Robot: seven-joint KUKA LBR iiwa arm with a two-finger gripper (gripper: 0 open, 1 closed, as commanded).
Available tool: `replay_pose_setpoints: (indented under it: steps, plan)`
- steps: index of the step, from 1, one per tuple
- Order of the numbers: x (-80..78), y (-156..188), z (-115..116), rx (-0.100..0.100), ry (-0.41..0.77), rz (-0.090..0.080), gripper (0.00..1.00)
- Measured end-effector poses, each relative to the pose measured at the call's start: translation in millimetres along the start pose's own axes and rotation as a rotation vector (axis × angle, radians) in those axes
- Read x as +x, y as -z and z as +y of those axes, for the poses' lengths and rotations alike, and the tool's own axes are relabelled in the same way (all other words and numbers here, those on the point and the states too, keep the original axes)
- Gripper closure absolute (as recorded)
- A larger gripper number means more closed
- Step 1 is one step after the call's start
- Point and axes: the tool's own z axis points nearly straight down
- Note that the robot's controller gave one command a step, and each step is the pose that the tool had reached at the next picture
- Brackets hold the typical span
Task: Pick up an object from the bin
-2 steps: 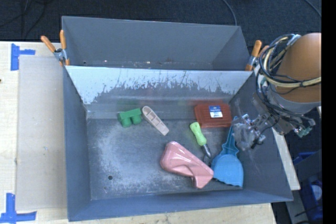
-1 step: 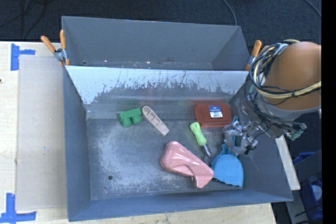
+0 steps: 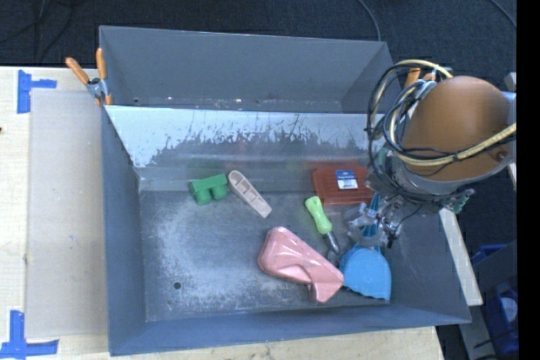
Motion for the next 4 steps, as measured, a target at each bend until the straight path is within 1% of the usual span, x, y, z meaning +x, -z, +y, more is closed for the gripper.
replay_pose_setpoints:
  steps: [1, 2, 3, 4]
  plan:
    - [-3.7, -5, 24, -0.01, 0.126, 0.005, 1.0]
    - [-1.4, 3, 2, 0.0, 0.4, -0.001, 1.0]
    - [28.8, 44, -15, -0.012, 0.47, 0.0, 1.0]
    - [-3.1, 53, -9, -0.004, 0.581, 0.002, 1.0]
